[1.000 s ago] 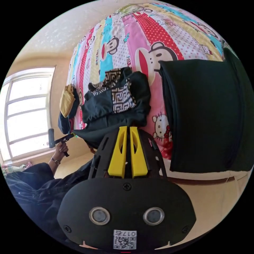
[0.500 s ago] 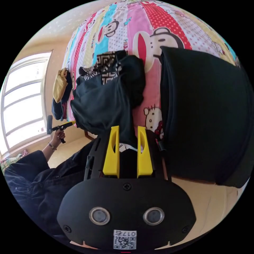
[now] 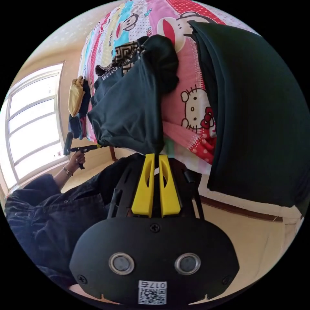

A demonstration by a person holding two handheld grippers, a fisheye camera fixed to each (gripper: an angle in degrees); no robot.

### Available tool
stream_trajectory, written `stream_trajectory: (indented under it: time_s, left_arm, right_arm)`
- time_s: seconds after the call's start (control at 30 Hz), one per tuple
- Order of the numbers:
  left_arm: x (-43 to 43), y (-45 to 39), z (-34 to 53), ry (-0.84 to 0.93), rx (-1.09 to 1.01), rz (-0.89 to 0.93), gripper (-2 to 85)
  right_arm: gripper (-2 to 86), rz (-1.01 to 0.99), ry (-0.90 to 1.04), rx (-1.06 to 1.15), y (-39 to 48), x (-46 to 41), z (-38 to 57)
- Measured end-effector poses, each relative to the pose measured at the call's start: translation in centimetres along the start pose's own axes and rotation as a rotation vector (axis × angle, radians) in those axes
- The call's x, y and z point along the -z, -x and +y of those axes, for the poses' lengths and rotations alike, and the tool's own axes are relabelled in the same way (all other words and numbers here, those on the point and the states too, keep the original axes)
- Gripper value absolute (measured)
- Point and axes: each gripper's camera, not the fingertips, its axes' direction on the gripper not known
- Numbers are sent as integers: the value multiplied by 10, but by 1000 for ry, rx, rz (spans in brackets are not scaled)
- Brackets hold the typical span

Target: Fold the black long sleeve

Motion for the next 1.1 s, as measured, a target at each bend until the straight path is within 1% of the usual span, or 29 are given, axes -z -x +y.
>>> stream_trajectory:
  time_s: [0.07, 0.13, 0.27, 0.3, 0.33, 0.37, 0.43, 0.5, 0.53, 0.6, 0.67, 0.7, 0.73, 0.77, 0.8, 0.83, 0.93, 1.0, 1.07, 1.1]
  left_arm:
    - [15, 6, 27, -24, -33, 65, 19]
    - [18, 15, 58, 9, -9, 154, 15]
    - [-2, 32, 128, 82, 124, 275, 9]
    - [-1, 34, 139, 68, 162, 310, 8]
    - [2, 34, 143, 44, 175, 329, 8]
    - [14, 34, 145, -25, 192, 383, 7]
    - [40, 33, 134, -151, 206, 477, 7]
    - [79, 29, 97, -313, 181, 579, 8]
    - [89, 28, 83, -346, 170, 599, 9]
    - [125, 23, 20, -446, 129, 637, 15]
    - [150, 20, -30, -504, 130, 600, 26]
    - [165, 17, -60, -545, 136, 520, 37]
    - [170, 16, -73, -560, 145, 463, 55]
    - [175, 13, -94, -563, 160, 347, 90]
    - [173, 12, -110, -522, 190, 258, 102]
    - [169, 11, -116, -497, 199, 235, 108]
    - [135, 0, -122, -429, 148, 188, 109]
    - [94, -2, -112, -375, 176, 81, 109]
    - [61, 2, -103, -336, 220, 65, 110]
    - [40, 7, -97, -305, 250, 100, 111]
  right_arm:
    - [31, -50, 13, 15, -2, 12, 19]
    - [29, -83, 57, -46, -13, 19, 52]
    - [27, -162, 183, -188, -38, 8, 97]
    - [26, -217, 194, -223, -45, 7, 105]
    - [26, -296, 156, -242, -49, 12, 107]
    - [26, -340, 122, -244, -51, 17, 106]
    - [26, -489, -50, -228, -53, 44, 83]
    - [27, -530, -149, -178, -48, 64, 50]
    - [29, -526, -197, -132, -42, 77, 21]
    - [33, -506, -249, -89, -32, 93, -29]
    - [40, -472, -321, -48, -19, 108, -78]
    - [48, -440, -356, -16, -11, 116, -109]
    - [58, -388, -351, -20, -6, 118, -136]
    - [65, -348, -337, -36, -4, 118, -148]
    - [80, -257, -310, -75, 0, 116, -163]
    - [84, -174, -302, -100, 6, 114, -169]
    - [90, -62, -240, -76, 20, 89, -165]
    - [92, -5, -170, -68, 24, 60, -156]
    - [89, 41, -112, -66, 23, 30, -146]
    - [86, 61, -101, -73, 21, 13, -137]
